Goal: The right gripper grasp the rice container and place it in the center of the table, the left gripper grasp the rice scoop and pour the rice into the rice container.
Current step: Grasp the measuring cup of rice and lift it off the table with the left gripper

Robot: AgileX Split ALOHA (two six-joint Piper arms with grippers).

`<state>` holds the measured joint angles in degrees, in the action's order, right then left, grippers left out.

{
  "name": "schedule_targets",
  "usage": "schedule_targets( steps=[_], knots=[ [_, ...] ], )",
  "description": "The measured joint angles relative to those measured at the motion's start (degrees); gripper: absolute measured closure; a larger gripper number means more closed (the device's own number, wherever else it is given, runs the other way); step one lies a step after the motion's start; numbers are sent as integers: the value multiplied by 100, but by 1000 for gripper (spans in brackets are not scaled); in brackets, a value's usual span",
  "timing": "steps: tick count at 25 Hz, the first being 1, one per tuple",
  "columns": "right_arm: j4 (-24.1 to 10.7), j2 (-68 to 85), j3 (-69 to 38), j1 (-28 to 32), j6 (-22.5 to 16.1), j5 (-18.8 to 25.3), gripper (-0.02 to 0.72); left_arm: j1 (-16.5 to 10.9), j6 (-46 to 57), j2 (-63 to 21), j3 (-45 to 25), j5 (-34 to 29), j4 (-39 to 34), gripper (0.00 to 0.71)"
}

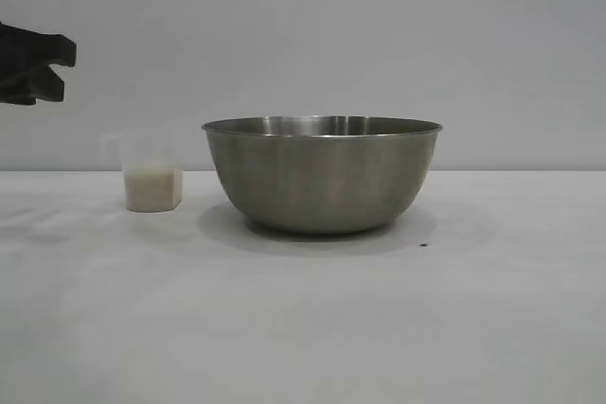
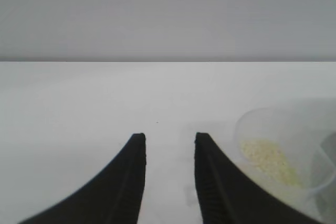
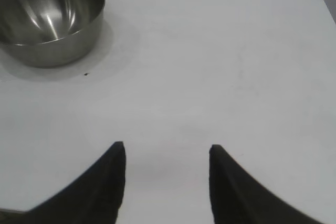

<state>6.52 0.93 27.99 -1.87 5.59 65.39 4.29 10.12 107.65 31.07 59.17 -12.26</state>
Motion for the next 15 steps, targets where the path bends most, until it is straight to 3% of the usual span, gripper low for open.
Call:
schedule_targets(
  steps=[13, 15],
  knots=[
    [0, 0, 0, 0, 0, 0, 388, -9, -185, -10, -282, 232, -373, 477],
    [0, 0, 0, 0, 0, 0, 388, -9, -185, -10, -282, 158, -373, 379]
  ],
)
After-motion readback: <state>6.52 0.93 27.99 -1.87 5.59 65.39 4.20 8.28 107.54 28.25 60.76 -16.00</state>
